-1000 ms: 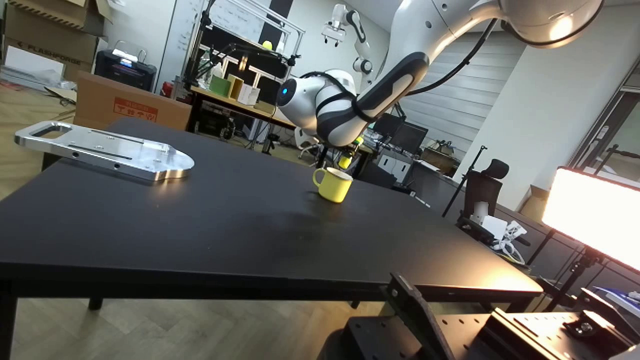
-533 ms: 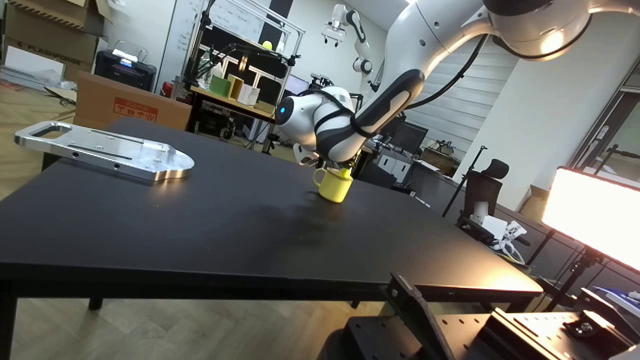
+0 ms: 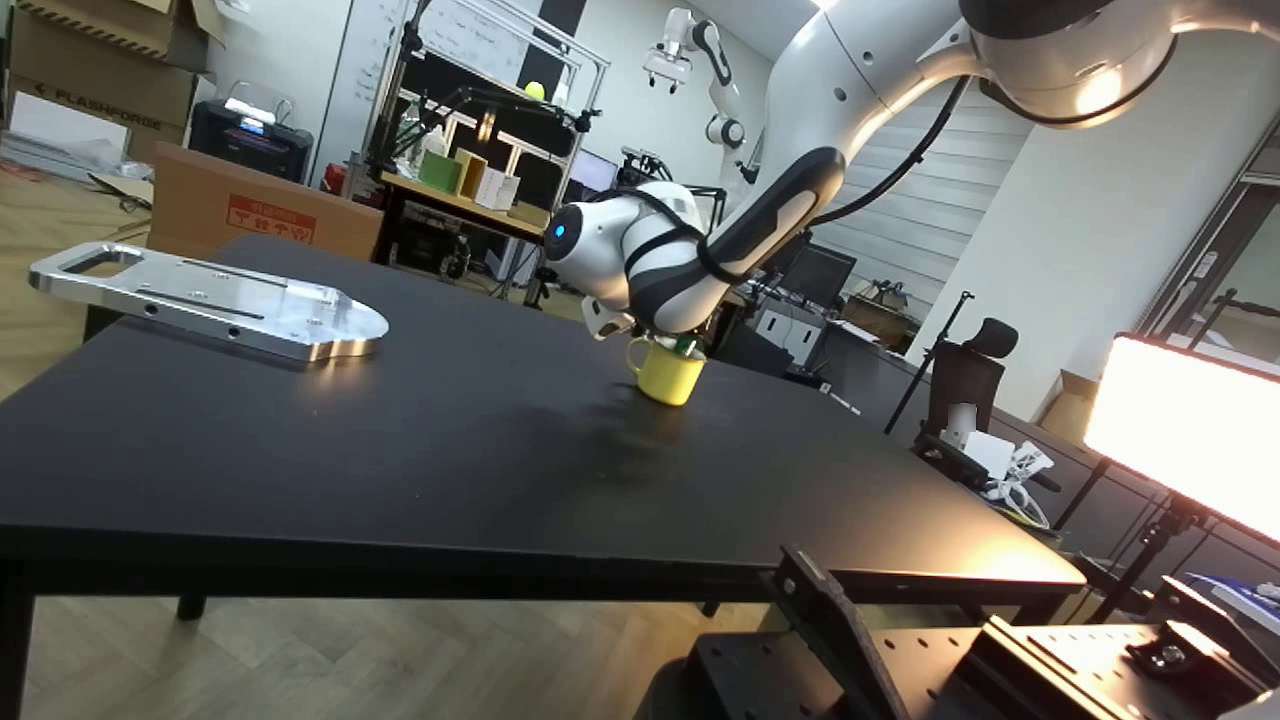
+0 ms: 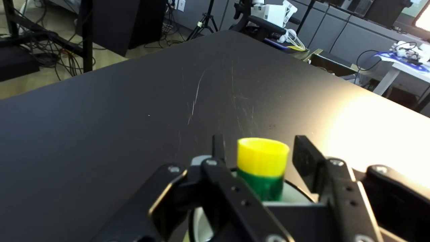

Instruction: Put the glue stick inside the yellow mug then take it out

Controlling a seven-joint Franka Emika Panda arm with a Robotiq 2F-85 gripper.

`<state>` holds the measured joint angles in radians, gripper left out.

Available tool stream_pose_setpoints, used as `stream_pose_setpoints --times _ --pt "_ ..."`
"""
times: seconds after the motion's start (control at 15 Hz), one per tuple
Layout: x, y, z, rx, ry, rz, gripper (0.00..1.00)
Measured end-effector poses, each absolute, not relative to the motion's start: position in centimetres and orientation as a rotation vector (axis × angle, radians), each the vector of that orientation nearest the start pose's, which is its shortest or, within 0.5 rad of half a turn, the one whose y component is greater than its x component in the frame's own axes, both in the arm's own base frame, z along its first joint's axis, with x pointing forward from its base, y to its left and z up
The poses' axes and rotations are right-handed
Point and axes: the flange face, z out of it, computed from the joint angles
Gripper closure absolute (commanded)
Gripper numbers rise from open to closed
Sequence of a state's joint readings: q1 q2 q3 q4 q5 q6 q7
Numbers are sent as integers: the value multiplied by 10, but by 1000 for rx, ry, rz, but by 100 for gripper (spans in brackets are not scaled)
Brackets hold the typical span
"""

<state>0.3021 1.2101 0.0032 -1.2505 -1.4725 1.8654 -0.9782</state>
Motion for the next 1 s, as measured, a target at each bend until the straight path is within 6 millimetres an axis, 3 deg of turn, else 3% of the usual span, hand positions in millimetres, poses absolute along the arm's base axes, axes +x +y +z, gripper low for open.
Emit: stream_pose_setpoints --times 0.2,0.53,0.8,1.0 --pt "695 139 35 860 1778 -941 0" --pt "721 140 87 1035 1796 -863 0" --pt "747 100 134 1286 1863 -822 0" --pt "758 59 145 1491 1910 -799 0"
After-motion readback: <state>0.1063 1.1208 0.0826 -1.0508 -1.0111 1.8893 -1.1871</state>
